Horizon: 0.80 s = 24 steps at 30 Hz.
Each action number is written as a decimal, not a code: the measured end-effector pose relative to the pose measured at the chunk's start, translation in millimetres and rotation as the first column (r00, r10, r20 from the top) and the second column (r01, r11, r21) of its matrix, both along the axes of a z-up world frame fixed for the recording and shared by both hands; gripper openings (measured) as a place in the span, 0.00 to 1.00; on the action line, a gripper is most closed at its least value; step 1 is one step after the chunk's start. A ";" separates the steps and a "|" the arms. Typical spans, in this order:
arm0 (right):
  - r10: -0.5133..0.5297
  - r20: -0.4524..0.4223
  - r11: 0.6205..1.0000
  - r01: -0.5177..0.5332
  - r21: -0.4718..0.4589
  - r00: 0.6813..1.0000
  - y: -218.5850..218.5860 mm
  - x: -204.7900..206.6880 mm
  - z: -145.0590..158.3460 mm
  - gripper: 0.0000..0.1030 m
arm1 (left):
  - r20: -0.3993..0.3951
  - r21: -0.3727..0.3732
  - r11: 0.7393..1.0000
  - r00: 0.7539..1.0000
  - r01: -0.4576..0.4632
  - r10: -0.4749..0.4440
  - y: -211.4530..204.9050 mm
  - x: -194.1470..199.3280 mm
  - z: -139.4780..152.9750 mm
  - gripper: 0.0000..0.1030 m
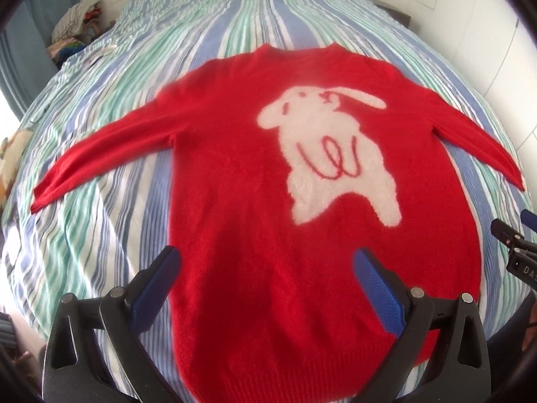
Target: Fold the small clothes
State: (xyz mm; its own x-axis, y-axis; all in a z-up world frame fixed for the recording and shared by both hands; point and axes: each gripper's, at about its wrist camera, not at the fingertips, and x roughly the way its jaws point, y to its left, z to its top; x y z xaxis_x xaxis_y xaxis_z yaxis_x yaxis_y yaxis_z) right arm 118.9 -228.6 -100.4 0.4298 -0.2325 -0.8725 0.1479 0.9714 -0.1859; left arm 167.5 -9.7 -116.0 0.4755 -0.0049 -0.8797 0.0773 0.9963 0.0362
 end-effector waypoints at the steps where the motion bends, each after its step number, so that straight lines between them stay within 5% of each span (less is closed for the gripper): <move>1: 0.004 0.003 1.000 -0.004 -0.011 1.000 1.9 0.5 1.7 0.78 | 0.006 0.011 1.000 1.000 -0.005 0.005 0.5 -0.3 0.4 0.99; 8: -0.004 0.023 1.000 0.004 -0.003 1.000 -1.6 5.2 6.3 0.78 | 0.016 0.020 0.999 1.000 -0.026 0.026 7.0 -1.7 -2.5 0.99; 12: 0.055 0.076 0.974 -0.071 0.213 0.996 -7.6 11.2 -1.2 0.78 | 0.040 0.032 0.999 0.999 -0.031 0.029 19.4 -8.2 -7.5 0.99; 14: 0.071 0.131 0.903 -0.120 0.413 0.989 -32.7 16.7 -9.1 0.78 | 0.062 0.055 0.998 0.997 -0.044 0.041 34.4 -13.8 -7.5 0.99; 17: -0.137 0.178 0.803 0.004 0.596 0.974 -116.2 16.9 -21.9 0.78 | 0.091 0.055 0.994 0.992 -0.090 0.084 64.9 -22.5 -5.2 0.99; 22: -0.560 0.125 0.575 0.275 0.771 0.819 -268.3 -23.5 -52.4 0.75 | 0.090 -0.013 0.978 0.974 -0.208 0.209 110.8 -27.7 -12.7 0.99; 24: -0.621 0.099 0.504 0.300 0.810 0.777 -304.5 -35.8 -66.1 0.60 | 0.063 -0.023 0.969 0.967 -0.244 0.245 120.8 -24.3 -20.8 0.99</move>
State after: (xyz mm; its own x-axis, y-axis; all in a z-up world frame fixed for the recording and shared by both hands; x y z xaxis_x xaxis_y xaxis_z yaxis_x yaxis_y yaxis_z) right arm 83.1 -533.1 -166.4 0.7469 0.1393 -0.6502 0.5091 0.5092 0.6939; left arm 143.1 111.1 -136.8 0.5203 0.1055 -0.8474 -0.1708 0.9851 0.0178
